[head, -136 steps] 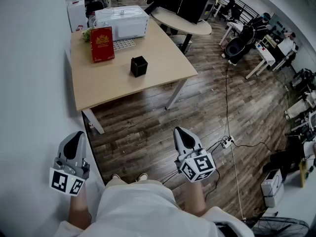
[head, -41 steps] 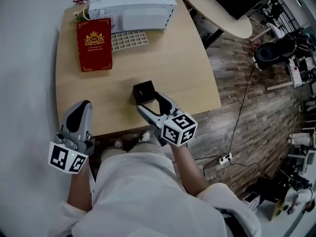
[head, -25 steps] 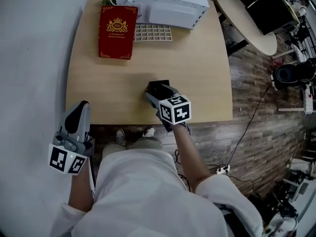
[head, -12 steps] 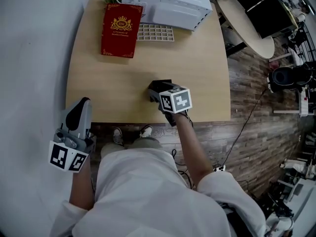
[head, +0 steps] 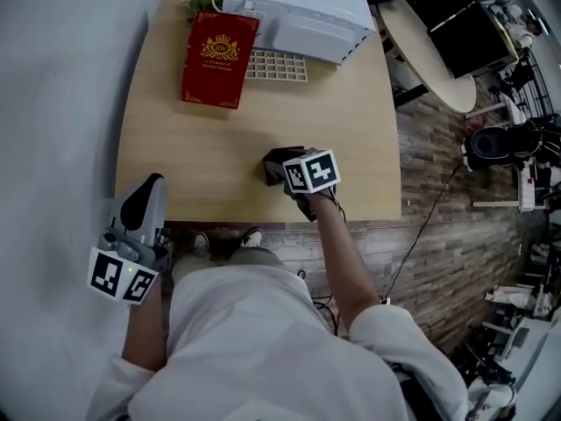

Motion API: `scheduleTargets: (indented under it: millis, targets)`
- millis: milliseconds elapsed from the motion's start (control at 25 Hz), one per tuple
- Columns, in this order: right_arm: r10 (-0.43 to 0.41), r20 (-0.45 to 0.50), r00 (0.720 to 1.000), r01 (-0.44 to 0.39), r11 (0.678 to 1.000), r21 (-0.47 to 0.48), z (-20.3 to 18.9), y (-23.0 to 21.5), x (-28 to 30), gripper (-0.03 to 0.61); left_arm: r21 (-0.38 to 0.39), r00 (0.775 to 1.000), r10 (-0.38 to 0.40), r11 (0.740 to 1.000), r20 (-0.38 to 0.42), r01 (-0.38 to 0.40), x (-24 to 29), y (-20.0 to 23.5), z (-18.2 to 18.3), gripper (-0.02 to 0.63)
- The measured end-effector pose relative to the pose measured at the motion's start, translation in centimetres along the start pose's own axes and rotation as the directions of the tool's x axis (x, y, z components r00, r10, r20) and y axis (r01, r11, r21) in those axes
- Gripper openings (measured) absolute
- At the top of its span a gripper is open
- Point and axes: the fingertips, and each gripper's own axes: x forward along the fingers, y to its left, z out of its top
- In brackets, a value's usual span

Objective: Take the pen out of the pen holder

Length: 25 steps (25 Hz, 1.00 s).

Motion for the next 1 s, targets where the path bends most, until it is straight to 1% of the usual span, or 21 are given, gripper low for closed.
scheduleTargets:
  millis: [160, 280, 320, 560, 640, 720, 840, 1000]
  targets:
    - [-0.037, -0.018, 0.999, 0.037, 0.999, 0.001, 0.1, -0.6, 0.2, 0.181, -0.023, 1.0, -0.011, 1.0, 0.009, 0.011, -0.2, 0.6, -0.3, 0.015]
    - [-0.057, -0.036, 0.998, 0.057, 0.998, -0.02, -0.1, -0.4, 0.1, 0.172, -0.041, 1.0, -0.014, 0.999, 0.014, 0.015, -0.5, 1.1, -0.4, 0.015]
    - [-0.062, -0.038, 0.997, 0.061, 0.998, -0.02, -0.1, -0.3, 0.1, 0.159, -0.046, 1.0, -0.016, 0.999, 0.017, 0.016, -0.6, 1.3, -0.3, 0.015]
    - [-0.062, -0.028, 0.998, 0.063, 0.997, 0.042, 0.1, -0.4, 0.6, 0.152, -0.07, 1.0, -0.021, 0.997, 0.022, 0.023, -1.1, 2.7, -0.6, 0.015]
    - [-0.06, -0.01, 0.998, 0.061, 0.997, 0.048, 0.1, -0.2, 0.6, 0.145, -0.073, 1.0, -0.022, 0.997, 0.021, 0.024, -1.3, 3.1, -0.6, 0.015]
    - [-0.064, 0.029, 0.998, 0.063, 0.997, 0.044, 0.4, 0.0, 0.4, 0.107, -0.073, 0.999, -0.027, 0.997, 0.019, 0.028, -1.3, 3.3, -0.6, 0.015]
    - [-0.068, 0.075, 0.995, 0.065, 0.997, 0.042, 0.5, 0.3, 0.1, 0.101, -0.07, 0.999, -0.039, 0.997, 0.014, 0.039, -1.4, 3.6, -0.5, 0.015]
    - [-0.093, 0.104, 0.99, 0.089, 0.995, 0.04, 0.2, 0.4, -0.5, 0.09, -0.066, 0.998, -0.056, 0.996, 0.0, 0.056, -1.2, 3.8, -0.6, 0.015]
